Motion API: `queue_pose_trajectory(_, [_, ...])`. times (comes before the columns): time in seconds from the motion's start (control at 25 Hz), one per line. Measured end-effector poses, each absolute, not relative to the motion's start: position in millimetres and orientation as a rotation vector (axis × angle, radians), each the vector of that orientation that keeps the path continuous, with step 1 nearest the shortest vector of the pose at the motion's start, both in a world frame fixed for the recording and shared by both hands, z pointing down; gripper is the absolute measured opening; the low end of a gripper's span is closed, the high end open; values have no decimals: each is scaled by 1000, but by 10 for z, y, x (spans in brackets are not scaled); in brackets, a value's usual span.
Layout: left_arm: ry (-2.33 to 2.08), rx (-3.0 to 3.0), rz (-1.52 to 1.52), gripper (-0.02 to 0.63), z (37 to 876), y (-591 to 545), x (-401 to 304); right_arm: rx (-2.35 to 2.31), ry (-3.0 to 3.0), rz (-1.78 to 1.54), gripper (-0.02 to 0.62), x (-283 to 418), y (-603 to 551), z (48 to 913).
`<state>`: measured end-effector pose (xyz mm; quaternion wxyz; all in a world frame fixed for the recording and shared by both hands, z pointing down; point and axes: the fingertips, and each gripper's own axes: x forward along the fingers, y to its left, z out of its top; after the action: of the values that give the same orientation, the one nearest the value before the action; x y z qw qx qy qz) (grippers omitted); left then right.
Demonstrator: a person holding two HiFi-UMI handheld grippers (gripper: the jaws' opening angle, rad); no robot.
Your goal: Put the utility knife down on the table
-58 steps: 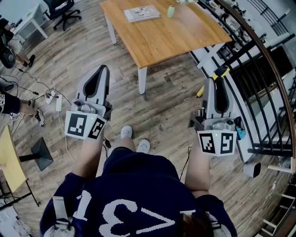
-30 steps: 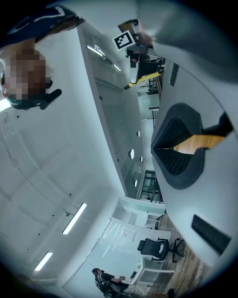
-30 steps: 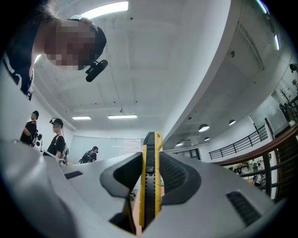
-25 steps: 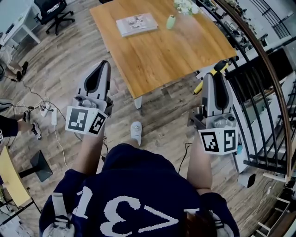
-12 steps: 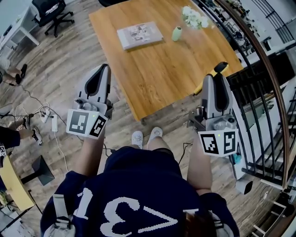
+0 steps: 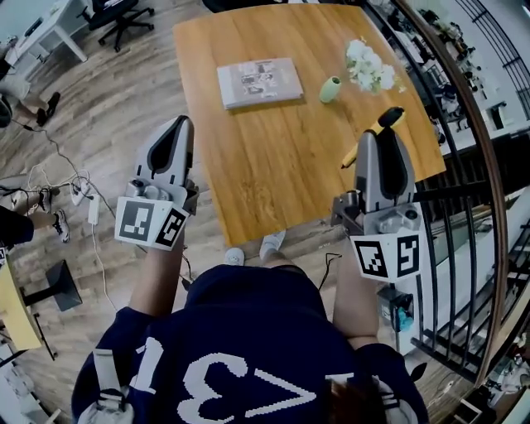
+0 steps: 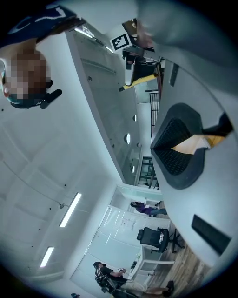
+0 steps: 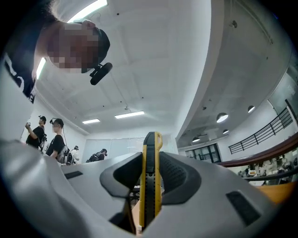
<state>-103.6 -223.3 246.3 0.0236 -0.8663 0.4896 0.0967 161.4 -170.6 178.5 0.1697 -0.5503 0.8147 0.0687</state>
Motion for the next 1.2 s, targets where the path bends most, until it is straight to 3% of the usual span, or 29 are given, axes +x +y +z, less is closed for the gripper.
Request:
queue_pose_trajectory(0.64, [1682, -2633, 178, 15, 2899, -2990, -581, -1451, 2492, -48, 126, 1849, -2910, 2490])
queue_pose_trajectory(1.2, [1573, -2872, 34, 15, 3900, -3426, -410, -1784, 2633, -575, 126, 1694, -3287, 4841])
